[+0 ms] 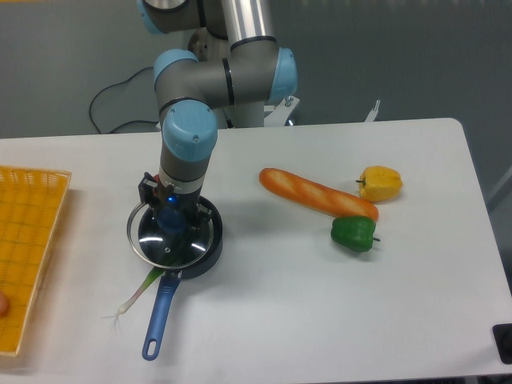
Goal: Close the pot lid
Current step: 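Lower the glass lid onto the pan rim and adjust its seating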
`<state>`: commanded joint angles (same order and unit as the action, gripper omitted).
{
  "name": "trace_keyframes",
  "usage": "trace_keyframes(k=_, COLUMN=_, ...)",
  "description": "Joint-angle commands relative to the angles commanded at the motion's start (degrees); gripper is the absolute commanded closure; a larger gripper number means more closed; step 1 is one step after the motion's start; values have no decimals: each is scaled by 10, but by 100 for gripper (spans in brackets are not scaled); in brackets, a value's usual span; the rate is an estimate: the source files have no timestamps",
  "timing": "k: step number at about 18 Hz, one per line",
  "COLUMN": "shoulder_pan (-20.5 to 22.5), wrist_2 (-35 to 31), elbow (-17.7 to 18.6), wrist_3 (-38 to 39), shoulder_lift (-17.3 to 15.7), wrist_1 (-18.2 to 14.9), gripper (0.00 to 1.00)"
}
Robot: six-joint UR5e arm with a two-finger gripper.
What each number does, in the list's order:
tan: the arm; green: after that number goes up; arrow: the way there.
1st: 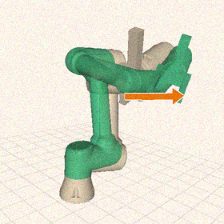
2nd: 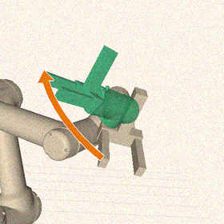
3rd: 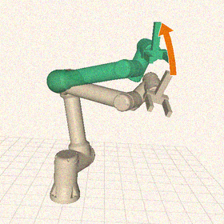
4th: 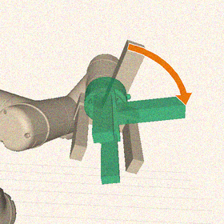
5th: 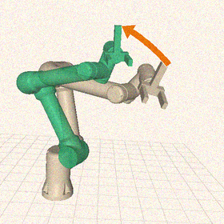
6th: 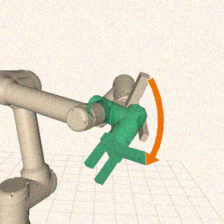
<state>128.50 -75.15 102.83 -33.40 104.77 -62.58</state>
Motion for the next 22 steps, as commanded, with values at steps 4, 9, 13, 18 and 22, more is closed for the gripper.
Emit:
trace_keyframes(k=4, shoulder_pan=0, wrist_2=0, elbow=1, wrist_3=0, shoulder_lift=1, wrist_1=0, gripper=55)
trace_keyframes(k=9, shoulder_pan=0, wrist_2=0, elbow=4, wrist_3=0, shoulder_lift=1, wrist_1=0, gripper=54)
trace_keyframes(k=13, shoulder_pan=-1, wrist_2=0, elbow=7, wrist_3=0, shoulder_lift=1, wrist_1=1, gripper=54)
trace_keyframes(k=18, shoulder_pan=-1, wrist_2=0, elbow=7, wrist_3=0, shoulder_lift=1, wrist_1=1, gripper=47)
trace_keyframes(k=22, shoulder_pan=-1, wrist_2=0, elbow=5, wrist_3=-1, shoulder_lift=3, wrist_1=1, gripper=38)
